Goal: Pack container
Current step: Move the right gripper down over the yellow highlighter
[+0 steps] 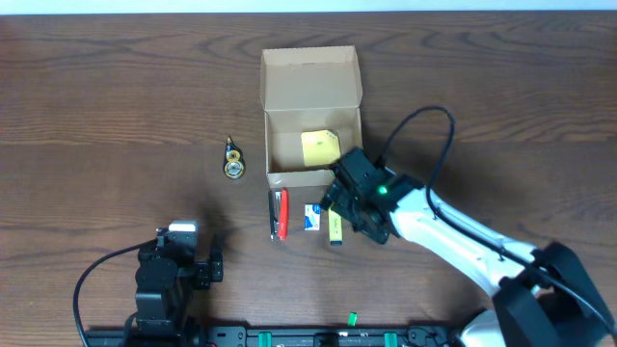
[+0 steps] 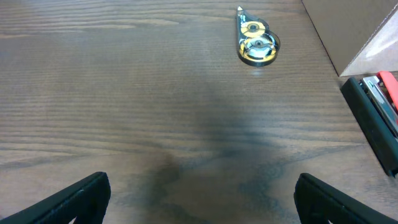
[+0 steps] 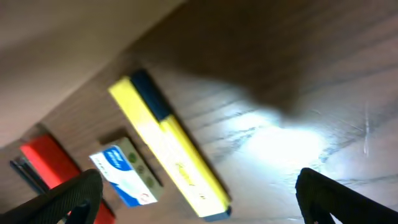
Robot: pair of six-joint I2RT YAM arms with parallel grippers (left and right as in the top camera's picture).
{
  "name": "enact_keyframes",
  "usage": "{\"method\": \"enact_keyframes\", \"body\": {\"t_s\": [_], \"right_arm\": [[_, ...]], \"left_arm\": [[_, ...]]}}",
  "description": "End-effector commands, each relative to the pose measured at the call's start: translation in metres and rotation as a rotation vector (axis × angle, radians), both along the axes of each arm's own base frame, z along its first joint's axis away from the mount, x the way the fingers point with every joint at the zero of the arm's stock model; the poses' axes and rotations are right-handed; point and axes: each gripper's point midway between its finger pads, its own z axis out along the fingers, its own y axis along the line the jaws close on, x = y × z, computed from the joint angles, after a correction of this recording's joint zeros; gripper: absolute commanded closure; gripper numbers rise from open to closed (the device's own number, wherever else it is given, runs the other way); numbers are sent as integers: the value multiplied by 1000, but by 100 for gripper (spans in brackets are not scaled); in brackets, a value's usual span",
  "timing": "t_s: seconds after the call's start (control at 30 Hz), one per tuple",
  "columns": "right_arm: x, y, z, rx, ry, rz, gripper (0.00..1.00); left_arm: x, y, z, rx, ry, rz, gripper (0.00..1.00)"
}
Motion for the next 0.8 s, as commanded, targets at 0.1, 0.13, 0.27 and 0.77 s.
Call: {"method": "enact_keyframes", "body": {"t_s": [0.1, 0.13, 0.27, 0.77], "right_arm": [[-4, 3, -22, -44, 63, 25, 1], [-5, 3, -25, -44, 72, 26, 1], [-7, 3, -31, -52, 90, 27, 1], [-1, 11, -38, -29, 78, 57, 2]], "left_arm": [[0, 4, -5, 25, 7, 9, 5], [0, 4, -5, 25, 7, 9, 5], [0, 4, -5, 25, 7, 9, 4], [0, 4, -5, 25, 7, 8, 5]]}}
